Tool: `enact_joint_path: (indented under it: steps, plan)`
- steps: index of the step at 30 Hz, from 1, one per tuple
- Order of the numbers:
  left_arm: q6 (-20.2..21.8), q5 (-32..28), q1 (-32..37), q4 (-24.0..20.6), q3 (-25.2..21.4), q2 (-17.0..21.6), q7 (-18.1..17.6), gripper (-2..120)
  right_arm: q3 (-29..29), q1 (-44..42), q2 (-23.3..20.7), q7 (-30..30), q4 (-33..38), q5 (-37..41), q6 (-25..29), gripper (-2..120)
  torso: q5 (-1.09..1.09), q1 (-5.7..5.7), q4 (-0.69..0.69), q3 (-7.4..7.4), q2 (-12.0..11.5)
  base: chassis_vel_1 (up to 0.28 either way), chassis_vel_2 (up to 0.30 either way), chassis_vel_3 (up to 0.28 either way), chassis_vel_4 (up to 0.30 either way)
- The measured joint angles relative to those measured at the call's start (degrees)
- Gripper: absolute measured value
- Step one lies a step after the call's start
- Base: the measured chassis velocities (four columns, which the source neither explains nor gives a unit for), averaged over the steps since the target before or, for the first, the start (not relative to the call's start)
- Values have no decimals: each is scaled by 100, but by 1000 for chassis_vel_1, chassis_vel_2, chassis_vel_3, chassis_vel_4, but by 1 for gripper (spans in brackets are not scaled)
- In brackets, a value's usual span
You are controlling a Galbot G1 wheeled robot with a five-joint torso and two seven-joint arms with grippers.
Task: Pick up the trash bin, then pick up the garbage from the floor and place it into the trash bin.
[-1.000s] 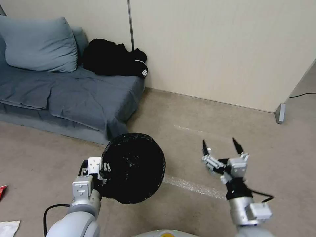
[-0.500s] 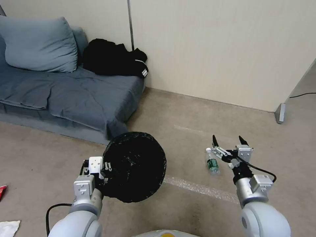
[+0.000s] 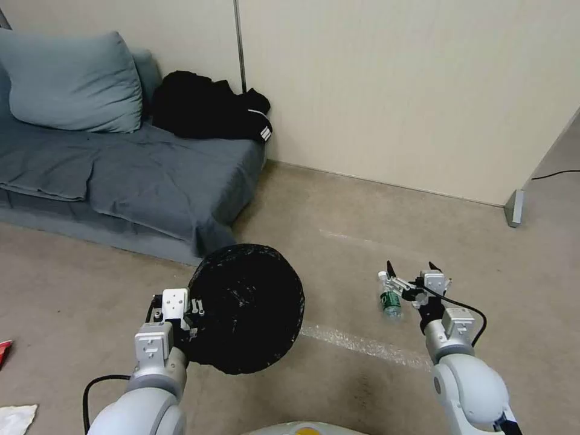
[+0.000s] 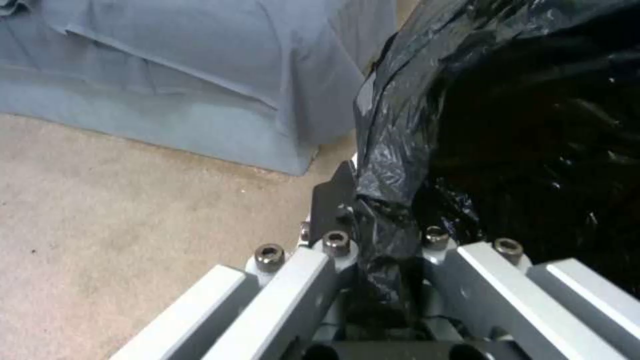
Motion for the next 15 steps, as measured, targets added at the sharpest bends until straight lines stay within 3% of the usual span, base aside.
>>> enact_joint_path:
  steps: [15]
  plan:
    - [4,19,-3,-39,48,-25,15,1,-10,172,41,-46,-425,-84,-6,100,-1,-1,0,0,0,0,0,0,0]
